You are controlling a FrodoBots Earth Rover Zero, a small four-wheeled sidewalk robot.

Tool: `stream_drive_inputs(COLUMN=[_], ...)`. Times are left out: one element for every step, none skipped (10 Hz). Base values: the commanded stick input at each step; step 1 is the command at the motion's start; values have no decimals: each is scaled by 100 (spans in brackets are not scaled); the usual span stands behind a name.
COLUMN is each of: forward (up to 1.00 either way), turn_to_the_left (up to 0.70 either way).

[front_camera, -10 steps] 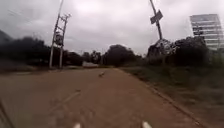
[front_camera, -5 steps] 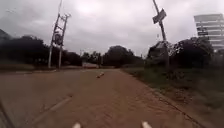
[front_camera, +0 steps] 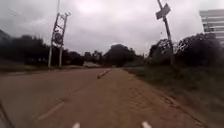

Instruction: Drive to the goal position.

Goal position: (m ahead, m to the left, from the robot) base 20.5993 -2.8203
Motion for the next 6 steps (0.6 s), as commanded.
stream_drive_inputs(forward=[70,70,70,70,70,70], turn_to_the_left=[-33,-32,-30,-29,3,1])
